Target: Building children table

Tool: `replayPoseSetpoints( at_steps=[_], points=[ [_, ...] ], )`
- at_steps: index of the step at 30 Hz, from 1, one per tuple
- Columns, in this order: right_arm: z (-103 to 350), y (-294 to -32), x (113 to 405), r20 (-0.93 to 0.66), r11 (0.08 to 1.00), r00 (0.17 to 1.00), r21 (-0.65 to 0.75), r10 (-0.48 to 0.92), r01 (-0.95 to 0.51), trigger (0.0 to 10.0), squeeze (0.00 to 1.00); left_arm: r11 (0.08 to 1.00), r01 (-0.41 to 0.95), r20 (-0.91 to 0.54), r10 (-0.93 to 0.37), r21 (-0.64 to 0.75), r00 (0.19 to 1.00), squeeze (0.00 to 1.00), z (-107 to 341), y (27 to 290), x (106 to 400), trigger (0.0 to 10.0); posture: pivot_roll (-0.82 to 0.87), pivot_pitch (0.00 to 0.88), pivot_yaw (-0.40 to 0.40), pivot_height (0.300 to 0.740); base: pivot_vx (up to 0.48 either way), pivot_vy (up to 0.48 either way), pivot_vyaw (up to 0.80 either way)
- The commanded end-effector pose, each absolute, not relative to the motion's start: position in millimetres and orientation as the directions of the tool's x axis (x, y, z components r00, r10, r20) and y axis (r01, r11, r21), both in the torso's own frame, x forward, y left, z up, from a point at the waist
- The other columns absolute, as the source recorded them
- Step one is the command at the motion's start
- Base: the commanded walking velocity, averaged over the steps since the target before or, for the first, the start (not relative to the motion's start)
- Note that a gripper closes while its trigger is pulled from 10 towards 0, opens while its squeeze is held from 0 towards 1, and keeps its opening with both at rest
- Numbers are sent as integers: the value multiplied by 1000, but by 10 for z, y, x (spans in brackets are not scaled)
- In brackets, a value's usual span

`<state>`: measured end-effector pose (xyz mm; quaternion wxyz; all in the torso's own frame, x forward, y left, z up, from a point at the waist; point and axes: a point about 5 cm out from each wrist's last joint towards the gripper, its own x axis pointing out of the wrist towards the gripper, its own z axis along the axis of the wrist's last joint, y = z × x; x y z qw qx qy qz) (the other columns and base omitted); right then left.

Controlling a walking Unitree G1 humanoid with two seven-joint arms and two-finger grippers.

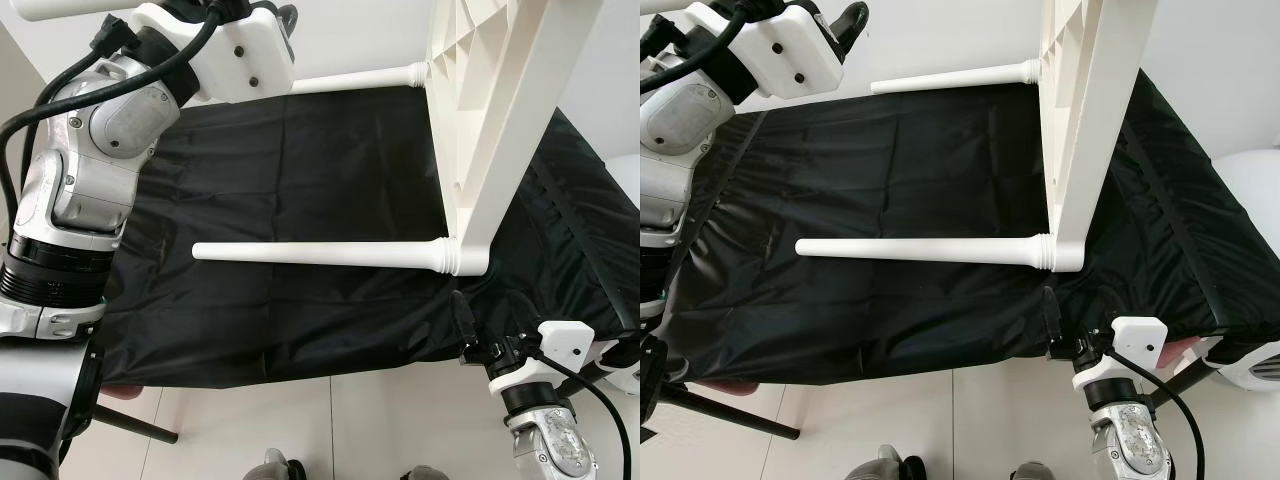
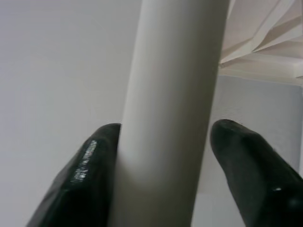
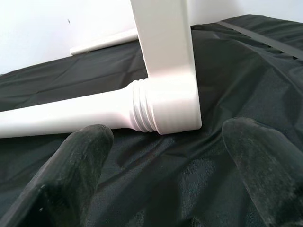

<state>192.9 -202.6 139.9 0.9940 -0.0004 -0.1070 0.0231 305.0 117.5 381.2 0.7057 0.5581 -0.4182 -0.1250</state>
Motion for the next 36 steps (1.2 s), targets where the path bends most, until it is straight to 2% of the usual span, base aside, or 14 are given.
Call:
replayPoseSetpoints(
  at_steps=[1, 12, 15, 17, 24, 25, 31, 36],
  points=[
    [1342, -2021, 1922, 185, 999, 982, 5, 45, -47, 10000, 0, 309, -272, 411, -653, 911, 636, 0, 3786, 1156, 3078, 0, -67, 110, 172, 740, 0, 0, 0],
    [1311, -2005, 1928, 172, 998, 984, 36, 34, -41, 10000, 0, 332, -270, 422, -587, 904, 691, 0, 3813, 1381, 3107, 0, -63, 111, 170, 740, 0, 0, 0],
    [1317, -1980, 1957, 173, 996, 984, 64, 42, -54, 10000, 0, 373, -264, 441, -553, 890, 707, 0, 3830, 1475, 3110, 0, -64, 107, 170, 740, 0, 0, 0],
    [1346, -1948, 2001, 185, 994, 981, 80, 63, -79, 10000, 0, 467, -234, 473, -501, 853, 725, 0, 3874, 1607, 3119, 0, -60, 105, 162, 740, 0, 0, 0],
    [1387, -1889, 2102, 203, 985, 972, 105, 114, -138, 10000, 0, 500, -257, 504, -456, 827, 734, 0, 3983, 1731, 3089, 0, -41, 89, 141, 740, 0, 0, 0],
    [1404, -1837, 2230, 212, 976, 966, 126, 148, -177, 10000, 0, 513, -279, 522, -423, 812, 741, 0, 4030, 1811, 3061, 0, -22, 79, 124, 740, 0, 0, 0],
    [1455, -1687, 2502, 240, 949, 946, 176, 218, -263, 10000, 0, 538, -294, 547, -401, 790, 735, 0, 4115, 1849, 3013, 0, 4, 66, 109, 740, 0, 0, 0],
    [1468, -1616, 2639, 247, 941, 940, 186, 235, -284, 10000, 0, 563, -298, 557, -369, 771, 744, 0, 4122, 1908, 2982, 0, 19, 61, 93, 740, 0, 0, 0]
  ],
)
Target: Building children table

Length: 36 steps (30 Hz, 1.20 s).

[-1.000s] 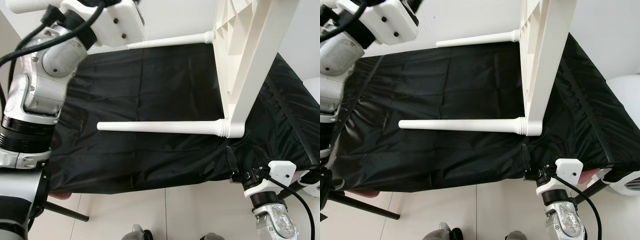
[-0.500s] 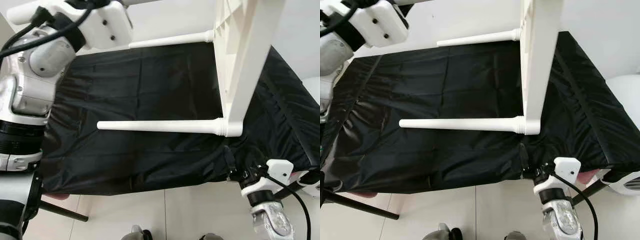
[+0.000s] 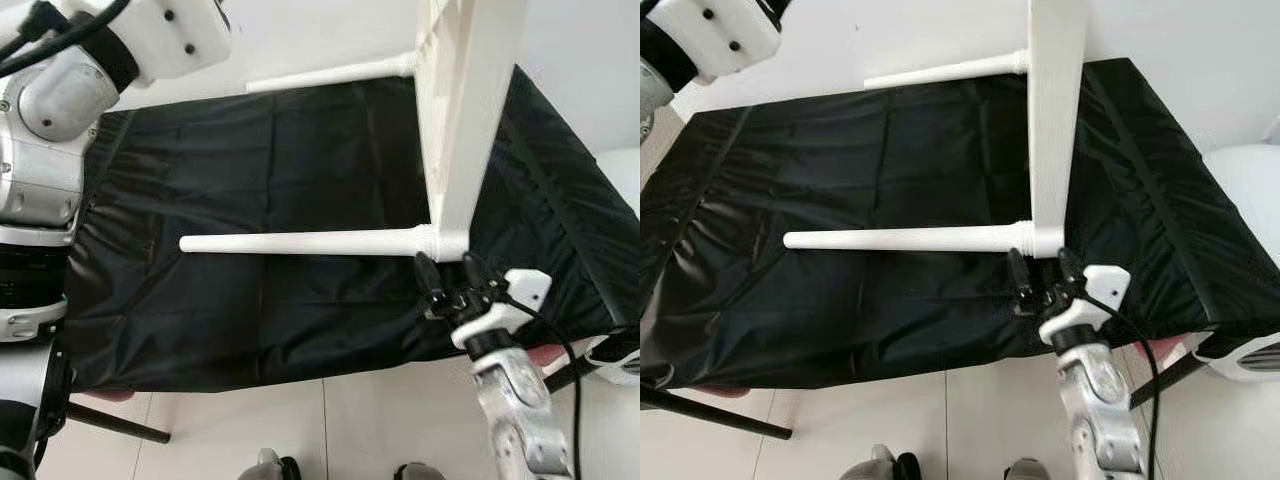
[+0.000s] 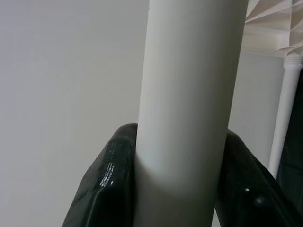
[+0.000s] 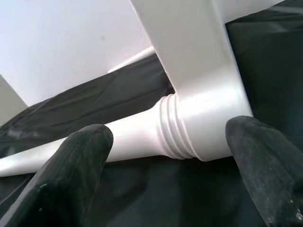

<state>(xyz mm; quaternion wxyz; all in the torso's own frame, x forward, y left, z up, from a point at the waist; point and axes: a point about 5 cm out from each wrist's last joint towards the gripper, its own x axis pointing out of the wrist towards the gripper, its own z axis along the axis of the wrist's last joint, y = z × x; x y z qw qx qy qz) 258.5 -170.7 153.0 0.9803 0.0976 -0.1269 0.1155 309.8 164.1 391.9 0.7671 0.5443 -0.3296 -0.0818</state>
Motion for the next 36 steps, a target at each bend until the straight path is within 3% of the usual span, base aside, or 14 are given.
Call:
replayPoseSetpoints(
  at_steps=[1, 10, 22, 28, 36],
  points=[
    [1468, -1616, 2639, 247, 941, 940, 186, 235, -284, 10000, 0, 563, -298, 557, -369, 771, 744, 0, 4122, 1908, 2982, 0, 19, 61, 93, 740, 0, 0, 0],
    [1363, -1650, 2678, 208, 928, 951, 249, 228, -277, 10000, 0, 606, -319, 573, -284, 728, 769, 0, 4102, 2071, 2925, 0, 39, 48, 62, 740, 0, 0, 0],
    [1284, -1471, 2795, 197, 896, 937, 292, 287, -336, 10000, 0, 695, -311, 591, -203, 649, 781, 0, 4096, 2233, 2854, 0, 66, 32, 33, 740, 0, 0, 0],
    [1334, -1316, 3068, 226, 848, 915, 352, 334, -396, 10000, 0, 759, -297, 587, -134, 579, 799, 0, 3999, 2349, 2855, 0, 78, 11, 15, 740, 0, 0, 0],
    [1616, -1086, 3389, 327, 748, 837, 383, 439, -543, 10000, 0, 747, -296, 578, -143, 595, 803, 0, 3974, 2333, 2839, 0, 100, 2, 6, 740, 0, 0, 0]
  ],
)
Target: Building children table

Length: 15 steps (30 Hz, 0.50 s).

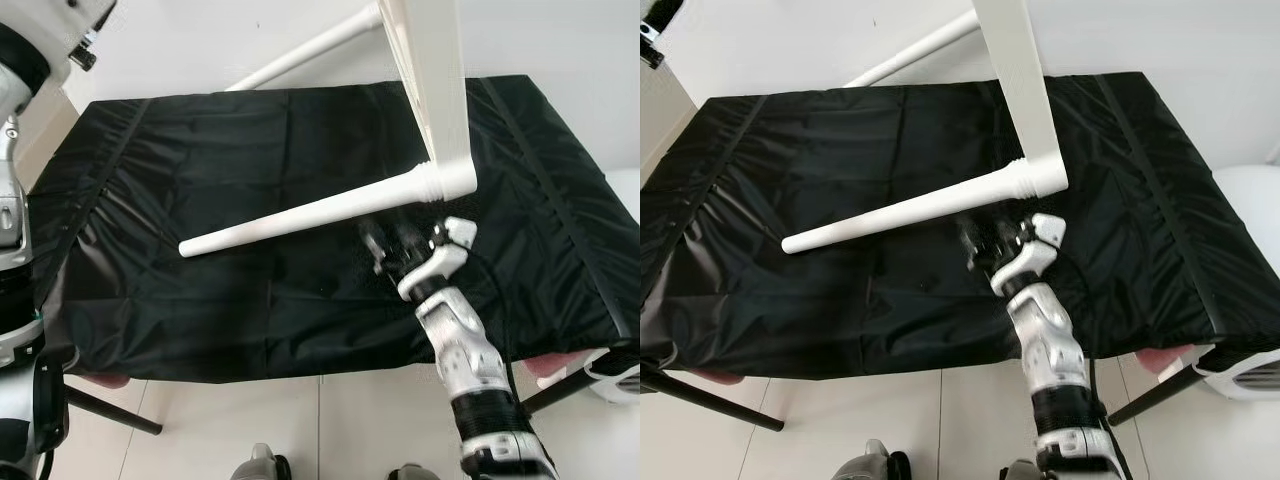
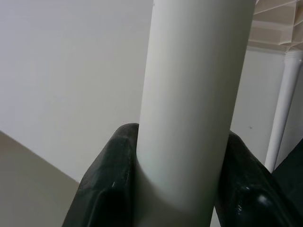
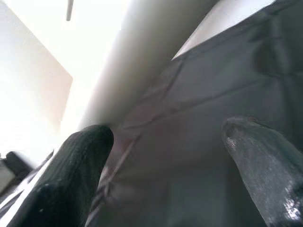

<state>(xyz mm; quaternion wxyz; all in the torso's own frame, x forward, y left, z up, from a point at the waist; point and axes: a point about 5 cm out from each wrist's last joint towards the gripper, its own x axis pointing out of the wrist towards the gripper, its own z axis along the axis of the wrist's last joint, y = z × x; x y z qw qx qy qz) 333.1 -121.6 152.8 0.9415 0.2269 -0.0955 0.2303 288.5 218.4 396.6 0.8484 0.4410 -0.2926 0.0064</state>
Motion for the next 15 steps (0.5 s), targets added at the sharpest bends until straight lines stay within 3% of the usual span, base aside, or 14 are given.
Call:
replayPoseSetpoints(
  at_steps=[1, 7, 11, 15],
  points=[
    [1682, -1024, 3436, 348, 723, 810, 374, 472, -581, 10000, 0, 746, -295, 576, -143, 597, 805, 0, 3970, 2331, 2834, 0, 105, 3, 5, 740, 0, 0, 0],
    [1850, -928, 3576, 385, 705, 786, 362, 483, -610, 10000, 0, 744, -295, 575, -144, 600, 805, 0, 3975, 2333, 2817, 0, 110, 0, 7, 740, 0, 0, 0],
    [2063, -790, 3686, 445, 624, 680, 291, 582, -725, 10000, 0, 736, -285, 567, -159, 614, 808, 0, 3979, 2309, 2809, 0, 126, 0, 3, 740, 0, 0, 0],
    [2112, -786, 3690, 470, 602, 653, 280, 593, -748, 10000, 0, 732, -283, 565, -165, 619, 809, 0, 3984, 2300, 2802, 0, 128, 0, 3, 740, 0, 0, 0]
  ],
)
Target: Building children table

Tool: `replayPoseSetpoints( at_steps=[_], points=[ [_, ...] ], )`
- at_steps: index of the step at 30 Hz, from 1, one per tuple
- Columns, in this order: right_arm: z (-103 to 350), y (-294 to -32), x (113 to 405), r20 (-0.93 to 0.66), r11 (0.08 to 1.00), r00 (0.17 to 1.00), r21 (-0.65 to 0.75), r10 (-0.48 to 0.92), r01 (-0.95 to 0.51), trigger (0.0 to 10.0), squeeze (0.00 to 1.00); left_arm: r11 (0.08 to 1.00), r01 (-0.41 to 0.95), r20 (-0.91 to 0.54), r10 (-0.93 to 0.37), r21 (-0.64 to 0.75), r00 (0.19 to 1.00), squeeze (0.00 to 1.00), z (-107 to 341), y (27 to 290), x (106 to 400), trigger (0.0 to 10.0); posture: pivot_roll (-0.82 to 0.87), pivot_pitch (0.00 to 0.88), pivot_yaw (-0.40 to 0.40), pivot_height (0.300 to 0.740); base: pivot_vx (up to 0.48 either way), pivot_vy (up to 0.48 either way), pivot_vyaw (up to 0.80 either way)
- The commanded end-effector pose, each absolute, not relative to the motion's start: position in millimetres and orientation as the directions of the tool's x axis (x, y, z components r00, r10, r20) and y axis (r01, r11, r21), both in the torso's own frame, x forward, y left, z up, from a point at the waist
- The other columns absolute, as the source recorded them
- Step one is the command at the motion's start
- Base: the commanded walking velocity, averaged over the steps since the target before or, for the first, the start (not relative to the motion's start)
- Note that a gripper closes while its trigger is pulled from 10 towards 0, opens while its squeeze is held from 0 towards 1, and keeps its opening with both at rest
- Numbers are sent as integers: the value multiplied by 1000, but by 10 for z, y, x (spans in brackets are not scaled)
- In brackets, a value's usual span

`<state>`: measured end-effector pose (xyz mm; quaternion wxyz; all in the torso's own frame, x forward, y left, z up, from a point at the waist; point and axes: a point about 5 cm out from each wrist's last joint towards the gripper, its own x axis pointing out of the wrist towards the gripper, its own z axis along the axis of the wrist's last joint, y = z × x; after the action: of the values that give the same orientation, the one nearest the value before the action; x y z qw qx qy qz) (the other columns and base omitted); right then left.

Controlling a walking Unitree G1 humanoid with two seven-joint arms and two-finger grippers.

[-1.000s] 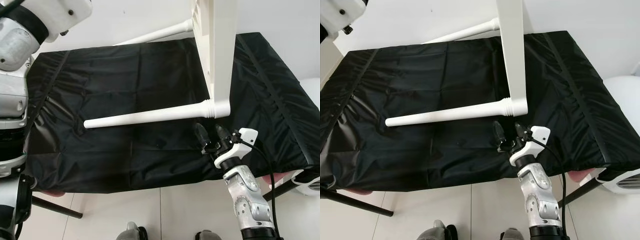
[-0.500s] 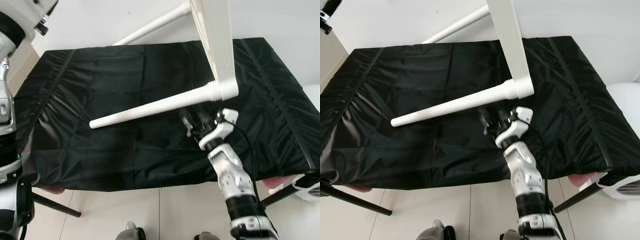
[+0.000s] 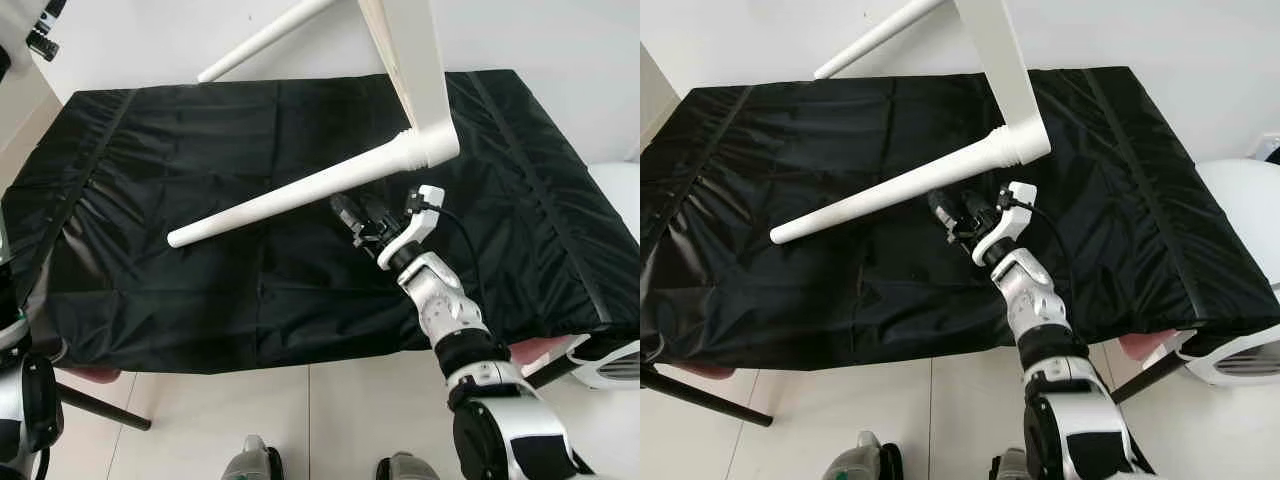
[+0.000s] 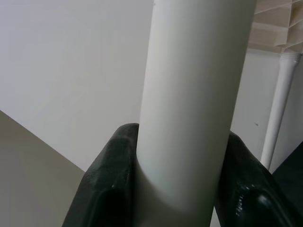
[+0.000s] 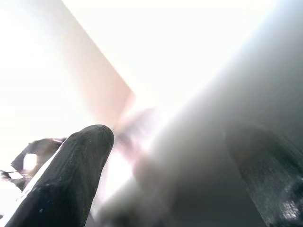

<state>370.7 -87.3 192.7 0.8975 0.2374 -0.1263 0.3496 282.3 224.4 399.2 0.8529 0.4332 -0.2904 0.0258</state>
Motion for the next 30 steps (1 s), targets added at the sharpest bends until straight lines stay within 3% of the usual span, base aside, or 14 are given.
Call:
replayPoseSetpoints(
  at_steps=[1, 3, 7, 13, 14, 19, 30],
  points=[
    [2133, -783, 3697, 485, 581, 644, 298, 592, -758, 10000, 0, 733, -284, 565, -164, 619, 809, 0, 3984, 2298, 2797, 0, 129, 0, 2, 740, 0, 0, 0],
    [2238, -749, 3688, 533, 521, 589, 293, 608, -802, 10000, 0, 731, -285, 564, -163, 620, 810, 0, 3983, 2295, 2789, 0, 133, 0, 3, 740, 0, 0, 0],
    [2327, -737, 3672, 566, 514, 562, 263, 603, -817, 10000, 0, 726, -281, 558, -167, 628, 813, 0, 3980, 2290, 2784, 0, 133, 0, 3, 740, 0, 0, 0],
    [2438, -811, 3782, 601, 621, 653, 307, 461, -721, 9961, 0, 726, -272, 553, -175, 631, 815, 0, 3976, 2281, 2786, 0, 129, 0, 6, 740, 0, 0, 0],
    [2507, -850, 3818, 620, 632, 668, 333, 412, -699, 0, 0, 725, -267, 549, -181, 635, 816, 0, 3973, 2273, 2787, 0, 129, 0, 6, 740, 0, 0, 0],
    [2679, -898, 3811, 669, 640, 646, 321, 368, -698, 0, 0, 718, -255, 538, -194, 648, 820, 0, 3963, 2252, 2785, 0, 134, 0, 2, 740, 0, 0, 0],
    [3182, -1143, 3507, 815, 746, 499, 130, 294, -653, 0, 0, 732, -219, 524, -215, 645, 824, 0, 3926, 2219, 2728, 0, 142, 9, -23, 740, 0, 0, 0]
  ],
)
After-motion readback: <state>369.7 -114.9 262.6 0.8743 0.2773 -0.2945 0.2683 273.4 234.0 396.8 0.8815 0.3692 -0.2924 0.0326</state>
